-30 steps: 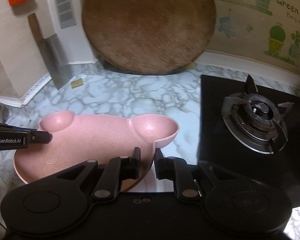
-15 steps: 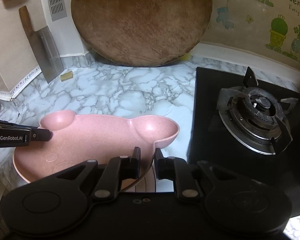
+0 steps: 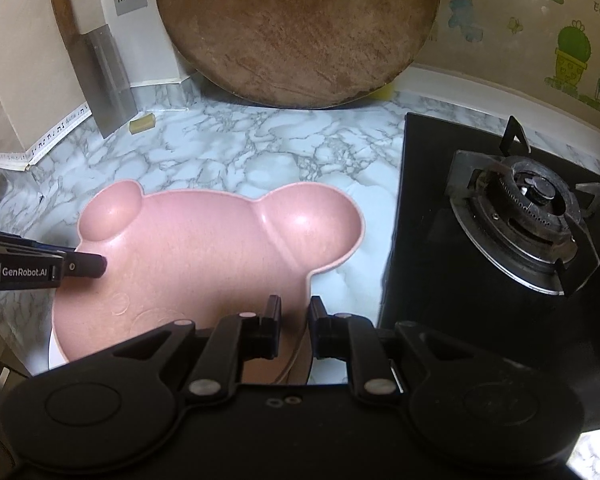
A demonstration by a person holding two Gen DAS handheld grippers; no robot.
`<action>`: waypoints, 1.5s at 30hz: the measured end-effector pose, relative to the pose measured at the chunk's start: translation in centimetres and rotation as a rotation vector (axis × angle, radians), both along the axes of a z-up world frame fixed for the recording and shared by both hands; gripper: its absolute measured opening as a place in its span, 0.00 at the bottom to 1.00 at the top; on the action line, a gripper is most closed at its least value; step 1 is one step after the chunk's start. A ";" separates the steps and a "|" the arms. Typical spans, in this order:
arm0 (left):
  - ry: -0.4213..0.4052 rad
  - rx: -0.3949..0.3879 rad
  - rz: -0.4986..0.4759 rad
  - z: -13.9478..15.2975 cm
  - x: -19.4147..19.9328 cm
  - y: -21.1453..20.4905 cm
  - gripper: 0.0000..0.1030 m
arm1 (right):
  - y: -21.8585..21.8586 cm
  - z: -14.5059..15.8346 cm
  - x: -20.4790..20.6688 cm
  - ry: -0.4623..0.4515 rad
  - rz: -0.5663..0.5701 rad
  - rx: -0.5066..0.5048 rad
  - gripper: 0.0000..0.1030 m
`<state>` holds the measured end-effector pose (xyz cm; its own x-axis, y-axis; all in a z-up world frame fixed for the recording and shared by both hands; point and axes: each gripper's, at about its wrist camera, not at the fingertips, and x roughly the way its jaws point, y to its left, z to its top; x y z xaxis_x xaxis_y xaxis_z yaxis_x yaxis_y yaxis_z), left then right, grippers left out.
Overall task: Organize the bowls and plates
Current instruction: 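Lift the pink plate and carry it toward the stove, then lower the pink plate onto the plate stack and open both grippers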
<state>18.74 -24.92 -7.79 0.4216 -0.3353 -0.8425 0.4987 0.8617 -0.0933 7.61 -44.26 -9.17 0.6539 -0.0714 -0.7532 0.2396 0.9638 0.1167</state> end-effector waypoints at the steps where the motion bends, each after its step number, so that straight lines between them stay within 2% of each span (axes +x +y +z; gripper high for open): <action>1: -0.002 0.001 -0.001 0.0 -0.1 0.0 0.15 | 0.0 -0.1 0.0 0.002 -0.002 0.002 0.15; 5: -0.019 0.014 -0.006 0.0 -0.3 -0.2 0.15 | 0.0 -0.1 0.0 0.001 -0.007 0.000 0.16; 9: -0.017 0.012 -0.006 0.1 -0.2 -0.2 0.15 | 0.8 0.0 0.0 0.006 0.003 -0.057 0.16; 14: -0.020 0.010 -0.008 0.1 -0.3 -0.1 0.15 | 0.7 0.1 0.2 0.008 -0.015 -0.079 0.16; 27: -0.010 -0.018 -0.028 0.6 -1.1 1.3 0.16 | 0.9 2.1 -1.5 -0.054 -0.028 -0.086 0.17; 34: -0.029 -0.044 -0.035 1.6 -1.9 2.5 0.16 | 1.4 2.8 -1.9 -0.083 -0.024 -0.045 0.17; 35: -0.032 -0.048 -0.035 1.8 -2.1 2.8 0.18 | 1.6 3.0 -1.9 -0.090 -0.023 -0.040 0.17; 37: -0.043 -0.061 -0.031 2.2 -2.3 3.4 0.29 | 2.1 3.3 -2.0 -0.102 -0.017 -0.034 0.17; 39: -0.060 -0.080 -0.018 2.7 -2.5 4.3 0.51 | 2.6 3.6 -2.1 -0.118 -0.007 -0.037 0.17; 41: -0.080 -0.093 -0.008 3.3 -2.8 5.0 0.55 | 3.3 4.0 -2.2 -0.138 0.007 -0.042 0.17; 45: -0.089 -0.109 0.012 4.2 -3.0 6.8 0.55 | 4.8 5.0 -2.1 -0.168 0.037 -0.038 0.18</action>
<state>15.72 -18.14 -3.54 0.4973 -0.4176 -0.7605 0.4989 0.8548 -0.1431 5.48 -39.49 -4.21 0.7732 -0.0712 -0.6302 0.1842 0.9760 0.1158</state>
